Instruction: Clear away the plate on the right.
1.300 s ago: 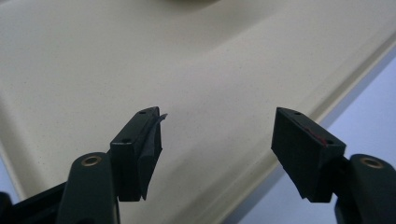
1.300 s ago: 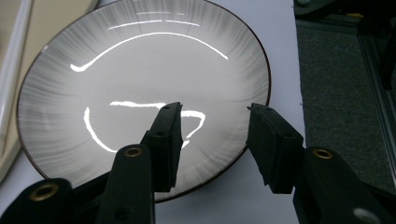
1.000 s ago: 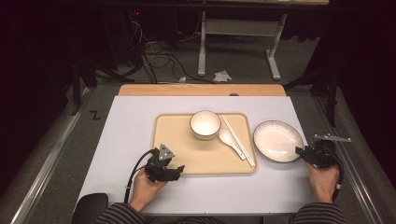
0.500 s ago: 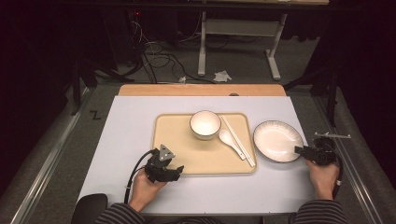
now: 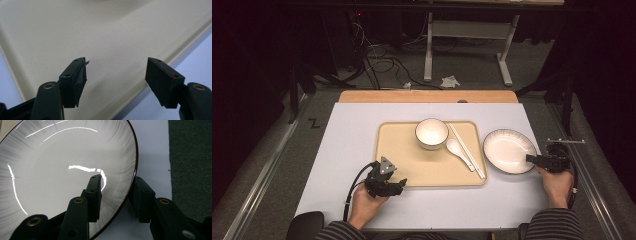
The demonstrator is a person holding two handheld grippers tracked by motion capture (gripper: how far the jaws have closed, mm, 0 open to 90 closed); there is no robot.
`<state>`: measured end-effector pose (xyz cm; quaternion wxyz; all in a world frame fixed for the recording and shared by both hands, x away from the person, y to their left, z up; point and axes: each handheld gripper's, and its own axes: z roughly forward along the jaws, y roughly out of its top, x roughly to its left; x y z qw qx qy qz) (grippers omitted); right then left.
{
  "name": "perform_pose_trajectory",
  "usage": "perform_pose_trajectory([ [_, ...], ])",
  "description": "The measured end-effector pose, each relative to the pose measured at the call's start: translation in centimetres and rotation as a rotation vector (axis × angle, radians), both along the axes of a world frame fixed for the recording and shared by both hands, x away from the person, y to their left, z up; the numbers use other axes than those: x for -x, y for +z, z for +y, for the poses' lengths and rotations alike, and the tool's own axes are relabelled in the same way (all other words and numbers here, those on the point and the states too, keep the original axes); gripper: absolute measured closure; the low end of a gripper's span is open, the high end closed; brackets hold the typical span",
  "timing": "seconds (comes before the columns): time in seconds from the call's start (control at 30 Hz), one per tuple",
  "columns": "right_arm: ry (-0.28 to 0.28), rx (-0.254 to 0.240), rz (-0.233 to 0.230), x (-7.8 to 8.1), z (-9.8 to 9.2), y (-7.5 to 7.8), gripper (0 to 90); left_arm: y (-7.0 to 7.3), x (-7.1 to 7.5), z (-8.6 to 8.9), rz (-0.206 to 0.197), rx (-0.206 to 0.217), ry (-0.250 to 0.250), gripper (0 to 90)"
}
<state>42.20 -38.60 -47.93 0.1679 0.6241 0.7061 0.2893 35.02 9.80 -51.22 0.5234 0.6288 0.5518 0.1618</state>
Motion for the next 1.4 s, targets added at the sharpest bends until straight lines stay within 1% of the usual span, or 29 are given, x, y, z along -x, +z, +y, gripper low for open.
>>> perform_pose_trajectory([
  [0.13, 0.005, -0.009, 0.013, -0.5, -0.2, -0.2, 64.6, -0.1, 0.1, 0.0, 0.001, -0.005, 0.005, 33.5],
  [0.2, 0.005, -0.020, 0.016, -0.7, -0.3, -0.3, 63.4, -0.1, 0.2, 0.1, -0.001, 0.000, 0.006, 33.5],
  [0.23, 0.007, -0.019, 0.014, -0.8, -0.3, -0.4, 62.5, 0.0, 0.2, 0.2, -0.002, 0.006, 0.009, 33.4],
  [0.3, 0.007, -0.029, 0.027, -1.0, -0.4, -0.3, 61.4, -0.1, 0.3, 0.2, -0.004, 0.007, 0.015, 33.4],
  [0.33, 0.002, -0.035, 0.019, -1.1, -0.5, -0.4, 61.4, -0.1, 0.3, 0.3, -0.005, 0.008, 0.020, 33.5],
  [0.37, 0.008, -0.036, 0.030, -1.2, -0.5, -0.4, 61.4, -0.1, 0.4, 0.4, -0.003, 0.010, 0.021, 33.6],
  [0.43, 0.008, -0.040, 0.037, -1.5, -0.5, -0.5, 61.5, 0.0, 0.4, 0.6, -0.003, 0.015, 0.030, 34.1],
  [0.47, 0.012, -0.043, 0.037, -1.7, -0.5, -0.6, 61.7, 0.0, 0.5, 0.7, -0.002, 0.012, 0.028, 34.3],
  [0.5, 0.014, -0.042, 0.038, -1.8, -0.5, -0.7, 62.5, 0.0, 0.5, 0.7, -0.004, 0.017, 0.034, 34.3],
  [0.6, 0.016, -0.053, 0.041, -2.1, -0.7, -0.8, 67.4, -0.1, 0.6, 0.8, -0.003, 0.015, 0.043, 34.4],
  [0.7, 0.022, -0.065, 0.051, -2.3, -0.7, -0.9, 72.5, -0.3, 0.7, 0.6, -0.015, -0.009, 0.043, 34.4],
  [0.73, 0.019, -0.069, 0.053, -2.4, -0.6, -1.0, 72.8, -0.3, 0.7, 0.5, -0.014, -0.005, 0.039, 34.7],
  [0.77, 0.023, -0.078, 0.060, -2.5, -0.7, -1.0, 73.0, -0.3, 0.7, 0.4, -0.017, -0.011, 0.034, 35.1],
  [0.83, 0.022, -0.104, 0.064, -2.6, -0.9, -1.2, 74.3, -0.4, 0.8, 0.1, -0.035, -0.040, 0.020, 35.6],
  [0.9, 0.022, -0.104, 0.067, -2.6, -0.9, -1.2, 75.5, -0.5, 0.9, -0.1, -0.061, -0.065, 0.021, 35.6],
  [0.97, 0.021, -0.100, 0.070, -2.7, -0.8, -1.1, 77.3, -0.4, 0.9, -0.2, -0.089, -0.074, 0.028, 35.6],
  [1.03, 0.016, -0.104, 0.078, -2.8, -0.9, -1.0, 78.9, -0.4, 0.9, -0.2, -0.105, -0.078, 0.026, 35.6],
  [1.07, 0.012, -0.114, 0.080, -2.8, -1.0, -1.0, 79.6, -0.4, 0.9, -0.2, -0.111, -0.081, 0.027, 35.5],
  [1.13, 0.007, -0.139, 0.074, -2.7, -1.4, -1.1, 80.9, -0.3, 0.9, -0.3, -0.111, -0.079, 0.028, 35.5],
  [1.2, 0.002, -0.153, 0.074, -2.7, -1.7, -1.0, 82.4, -0.3, 0.9, -0.3, -0.109, -0.074, 0.026, 35.3],
  [1.27, -0.004, -0.142, 0.068, -2.7, -1.5, -0.9, 83.6, -0.4, 0.9, -0.3, -0.113, -0.078, 0.020, 35.4],
  [1.3, -0.007, -0.126, 0.071, -2.6, -1.4, -0.8, 84.1, -0.4, 0.9, -0.3, -0.117, -0.087, 0.018, 35.3],
  [1.4, -0.004, -0.134, 0.063, -2.6, -1.4, -0.7, 85.2, -0.4, 0.9, -0.3, -0.125, -0.082, 0.019, 33.2],
])
